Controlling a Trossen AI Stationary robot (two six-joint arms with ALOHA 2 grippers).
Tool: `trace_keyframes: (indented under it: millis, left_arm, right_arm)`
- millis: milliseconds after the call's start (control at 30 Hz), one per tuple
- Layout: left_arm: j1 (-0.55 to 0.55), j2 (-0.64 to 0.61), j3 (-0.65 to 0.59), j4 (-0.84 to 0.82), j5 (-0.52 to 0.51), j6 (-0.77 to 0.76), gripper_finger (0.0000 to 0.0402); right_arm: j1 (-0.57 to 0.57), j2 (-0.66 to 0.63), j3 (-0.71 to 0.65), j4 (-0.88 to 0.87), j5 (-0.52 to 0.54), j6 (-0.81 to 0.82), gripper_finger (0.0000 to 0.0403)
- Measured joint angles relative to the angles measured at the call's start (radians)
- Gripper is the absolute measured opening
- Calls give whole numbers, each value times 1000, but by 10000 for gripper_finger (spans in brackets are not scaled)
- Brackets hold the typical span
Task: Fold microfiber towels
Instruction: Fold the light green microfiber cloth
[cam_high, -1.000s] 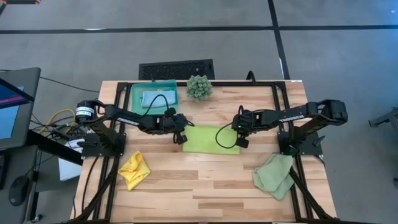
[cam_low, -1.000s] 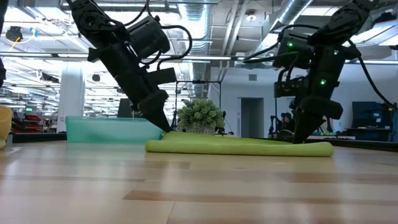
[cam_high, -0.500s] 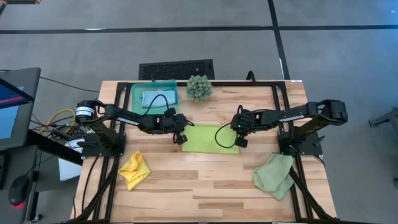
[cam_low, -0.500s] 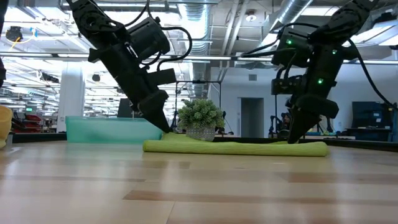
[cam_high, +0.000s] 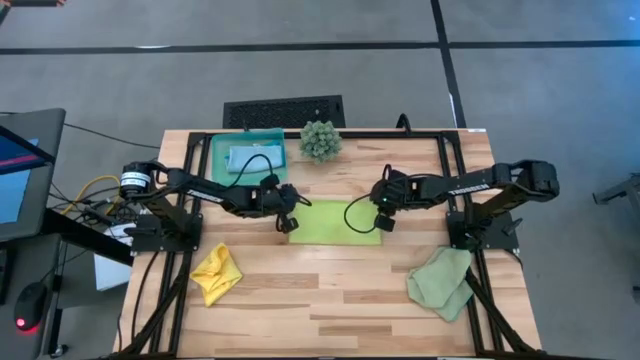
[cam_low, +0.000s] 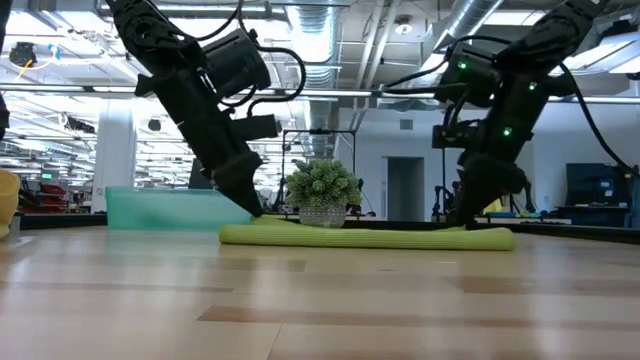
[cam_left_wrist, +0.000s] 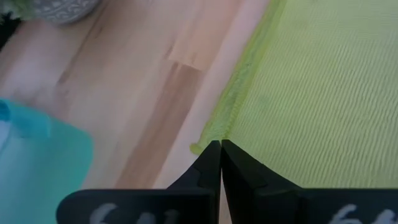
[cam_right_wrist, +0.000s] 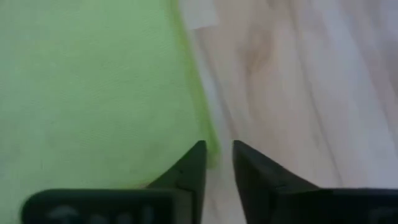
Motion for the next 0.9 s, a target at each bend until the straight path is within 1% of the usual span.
trace_keyframes:
  millis: [67, 133, 200, 333, 400, 467, 500, 567, 600, 667, 800, 900]
  left_arm:
    - [0, 0, 0, 2, -8, -6, 6]
    - [3, 0, 0, -6, -8, -7, 22]
    - [4, 0, 0, -14, -17, -20, 48]
    - [7, -21, 0, -49, -101, -71, 116]
    - [7, -57, 0, -85, -128, -97, 148]
    - [7, -89, 0, -93, -124, -113, 170]
    - [7, -99, 0, -82, -93, -111, 177]
    - [7, -101, 0, -31, 7, -106, 181]
    - [10, -93, 0, 2, 45, -105, 179]
    - [10, -52, 3, 63, 83, -103, 168]
    - [12, 57, 0, 81, 78, -107, 135]
    - [11, 141, 5, 128, 61, -106, 112]
  right_arm:
    - [-11, -1, 0, 3, 2, -4, 133]
    - [-18, -12, 0, 2, 1, -5, 158]
    - [-23, -30, 0, 1, 0, -5, 176]
    - [-22, -99, 0, 14, -5, -25, 191]
    - [-20, -137, 0, 12, -67, -62, 188]
    - [-22, -156, -5, 34, -188, -103, 178]
    - [-24, -161, -20, 65, -254, -117, 171]
    - [-27, -159, -74, 181, -359, -130, 154]
    - [-29, -152, -105, 245, -385, -131, 144]
    - [-37, -125, -160, 369, -391, -117, 122]
    - [-51, -42, -229, 528, -390, -68, 78]
    - [-46, 52, -241, 567, -389, -46, 52]
